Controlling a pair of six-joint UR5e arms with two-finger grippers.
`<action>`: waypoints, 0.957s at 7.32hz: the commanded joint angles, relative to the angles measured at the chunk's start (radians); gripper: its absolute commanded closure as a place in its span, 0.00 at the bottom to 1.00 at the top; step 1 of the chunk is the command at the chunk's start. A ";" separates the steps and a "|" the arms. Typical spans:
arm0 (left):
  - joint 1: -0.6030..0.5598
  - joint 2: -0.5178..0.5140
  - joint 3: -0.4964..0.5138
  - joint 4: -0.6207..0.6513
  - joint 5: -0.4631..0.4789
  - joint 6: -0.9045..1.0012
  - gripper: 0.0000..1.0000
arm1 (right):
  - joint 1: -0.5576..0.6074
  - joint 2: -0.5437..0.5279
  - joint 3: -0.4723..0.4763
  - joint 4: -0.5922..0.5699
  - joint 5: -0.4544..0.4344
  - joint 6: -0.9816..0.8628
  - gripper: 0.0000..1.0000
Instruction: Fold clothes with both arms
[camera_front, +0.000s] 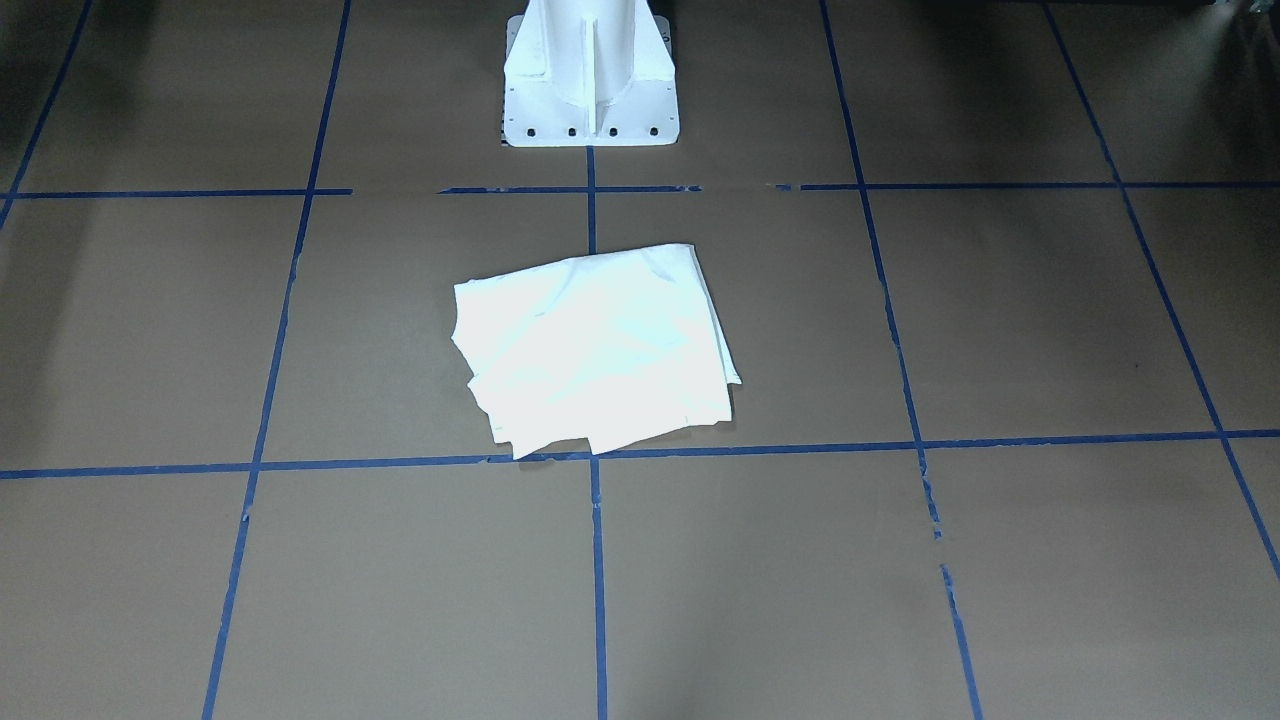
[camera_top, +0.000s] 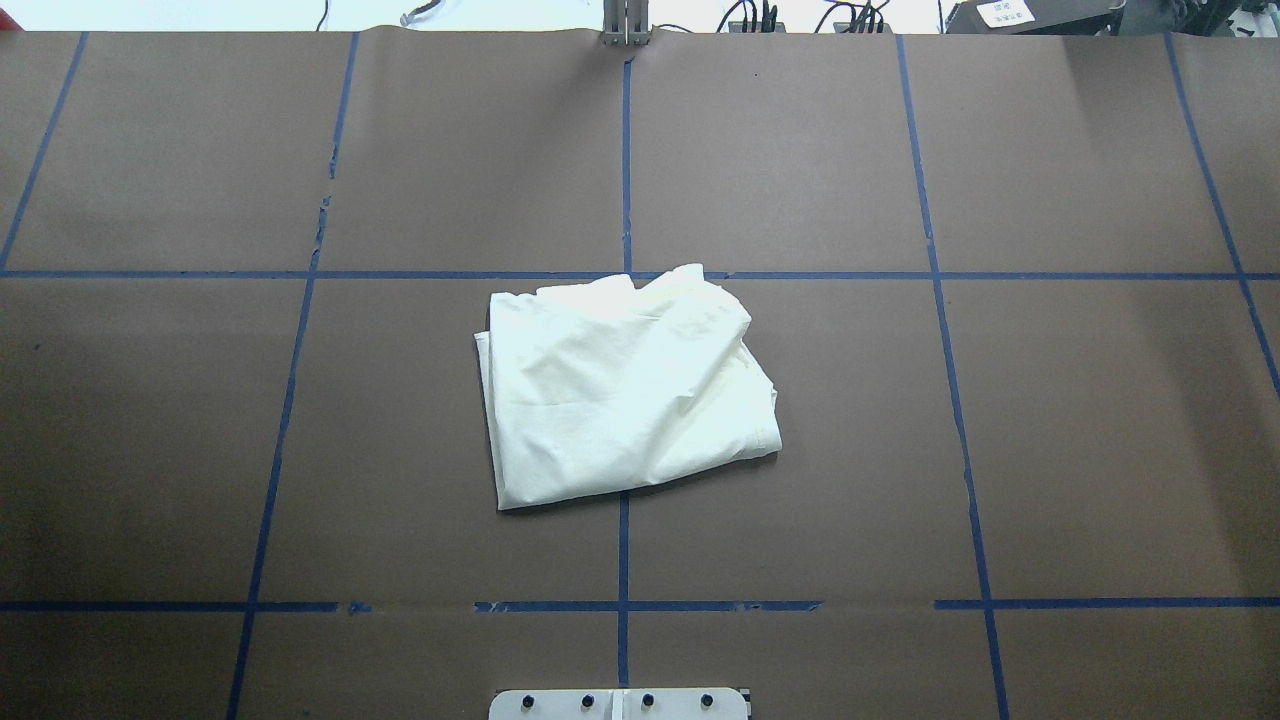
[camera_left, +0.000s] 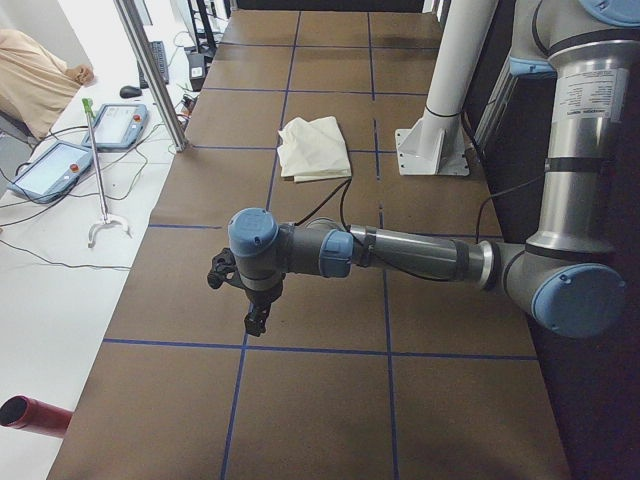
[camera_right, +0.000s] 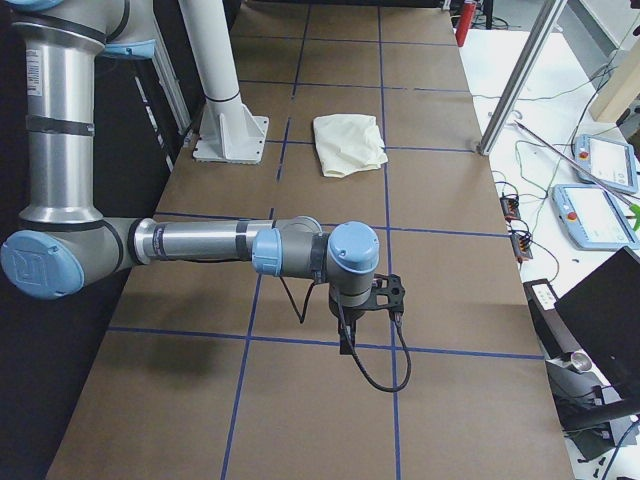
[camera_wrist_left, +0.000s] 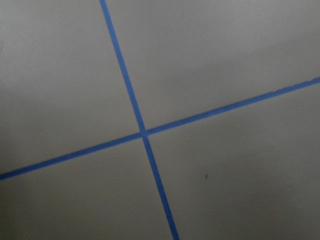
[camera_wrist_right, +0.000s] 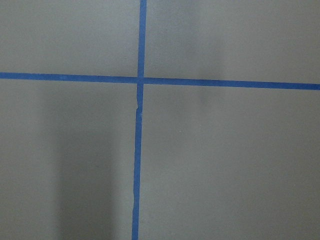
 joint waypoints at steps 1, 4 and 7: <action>-0.002 0.024 -0.003 -0.005 0.025 -0.001 0.01 | -0.003 -0.001 0.000 0.003 0.003 0.000 0.00; 0.004 0.023 0.017 -0.007 0.034 0.000 0.01 | -0.003 -0.001 -0.009 0.003 -0.005 0.000 0.00; 0.004 0.021 0.023 -0.007 0.036 -0.001 0.01 | -0.009 -0.001 -0.014 0.003 -0.005 0.000 0.00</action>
